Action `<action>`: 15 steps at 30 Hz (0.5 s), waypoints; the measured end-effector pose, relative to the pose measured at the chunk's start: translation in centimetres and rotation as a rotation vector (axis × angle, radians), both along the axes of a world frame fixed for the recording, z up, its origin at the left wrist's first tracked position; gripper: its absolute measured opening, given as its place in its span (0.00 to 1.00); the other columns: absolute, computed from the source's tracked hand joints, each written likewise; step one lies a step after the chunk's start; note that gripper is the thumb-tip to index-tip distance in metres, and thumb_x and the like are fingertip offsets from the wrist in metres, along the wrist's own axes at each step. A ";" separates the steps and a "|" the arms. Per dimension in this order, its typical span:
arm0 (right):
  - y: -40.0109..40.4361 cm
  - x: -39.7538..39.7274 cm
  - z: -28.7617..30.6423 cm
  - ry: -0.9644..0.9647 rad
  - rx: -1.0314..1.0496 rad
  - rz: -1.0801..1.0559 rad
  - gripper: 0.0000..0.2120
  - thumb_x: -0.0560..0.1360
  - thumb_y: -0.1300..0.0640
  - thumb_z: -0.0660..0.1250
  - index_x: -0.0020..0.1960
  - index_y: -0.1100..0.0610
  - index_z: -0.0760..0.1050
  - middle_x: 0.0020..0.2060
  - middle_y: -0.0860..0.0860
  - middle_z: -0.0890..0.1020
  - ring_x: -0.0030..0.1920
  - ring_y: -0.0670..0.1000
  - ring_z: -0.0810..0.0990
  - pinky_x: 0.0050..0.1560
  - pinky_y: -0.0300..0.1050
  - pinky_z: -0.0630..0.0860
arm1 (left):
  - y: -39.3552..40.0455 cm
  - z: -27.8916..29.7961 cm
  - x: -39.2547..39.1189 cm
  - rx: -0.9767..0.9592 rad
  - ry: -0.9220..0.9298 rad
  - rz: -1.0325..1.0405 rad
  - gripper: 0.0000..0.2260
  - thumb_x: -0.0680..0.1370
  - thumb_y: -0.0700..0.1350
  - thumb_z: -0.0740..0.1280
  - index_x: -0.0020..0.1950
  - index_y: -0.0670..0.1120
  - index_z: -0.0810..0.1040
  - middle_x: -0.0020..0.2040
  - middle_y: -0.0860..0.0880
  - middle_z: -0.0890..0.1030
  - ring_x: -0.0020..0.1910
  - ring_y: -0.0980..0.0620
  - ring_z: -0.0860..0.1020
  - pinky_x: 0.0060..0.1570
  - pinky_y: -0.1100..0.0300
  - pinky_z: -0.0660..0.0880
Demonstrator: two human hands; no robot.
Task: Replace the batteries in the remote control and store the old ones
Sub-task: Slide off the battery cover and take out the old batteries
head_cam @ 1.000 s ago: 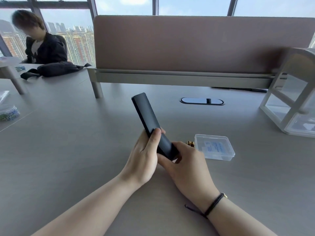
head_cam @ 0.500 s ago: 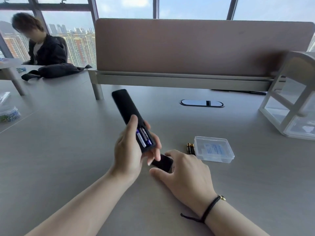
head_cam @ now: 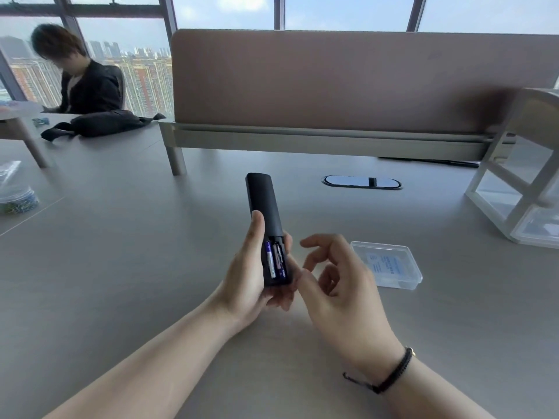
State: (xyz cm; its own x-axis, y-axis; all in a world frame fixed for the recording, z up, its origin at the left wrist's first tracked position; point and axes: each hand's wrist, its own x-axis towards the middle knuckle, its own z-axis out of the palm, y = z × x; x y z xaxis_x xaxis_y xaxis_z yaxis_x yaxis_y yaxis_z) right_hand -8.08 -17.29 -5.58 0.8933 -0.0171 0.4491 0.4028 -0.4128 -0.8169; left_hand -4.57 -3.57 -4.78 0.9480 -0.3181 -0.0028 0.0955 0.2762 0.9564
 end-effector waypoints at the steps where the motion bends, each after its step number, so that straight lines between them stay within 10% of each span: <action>1: 0.1 -0.1 0.1 -0.022 -0.018 0.017 0.13 0.71 0.59 0.68 0.51 0.44 0.74 0.39 0.46 0.81 0.27 0.48 0.73 0.31 0.37 0.66 | -0.1 -0.2 0.1 0.004 0.010 -0.005 0.27 0.73 0.71 0.51 0.38 0.49 0.75 0.29 0.46 0.75 0.28 0.47 0.69 0.23 0.61 0.59; 6: 0.4 -0.4 0.1 -0.082 -0.173 0.022 0.11 0.70 0.57 0.70 0.52 0.48 0.77 0.38 0.44 0.79 0.36 0.42 0.75 0.36 0.30 0.66 | -0.4 -1.0 0.6 0.009 -0.016 -0.050 0.29 0.73 0.74 0.52 0.37 0.51 0.76 0.32 0.47 0.71 0.33 0.48 0.64 0.35 0.49 0.51; 15: 0.1 -0.1 0.1 -0.103 -0.212 -0.009 0.11 0.71 0.58 0.72 0.51 0.48 0.78 0.35 0.44 0.81 0.35 0.40 0.76 0.34 0.29 0.67 | -0.3 -1.1 0.7 0.095 0.003 -0.034 0.31 0.74 0.73 0.53 0.38 0.46 0.74 0.32 0.43 0.70 0.30 0.47 0.65 0.22 0.63 0.61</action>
State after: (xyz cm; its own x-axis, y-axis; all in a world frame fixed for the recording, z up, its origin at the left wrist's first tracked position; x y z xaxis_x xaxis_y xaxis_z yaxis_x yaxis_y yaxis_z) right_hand -8.19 -17.16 -5.46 0.8430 0.0797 0.5320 0.4749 -0.5749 -0.6663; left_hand -3.88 -3.89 -5.83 0.9366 -0.3484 -0.0371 0.1059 0.1805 0.9778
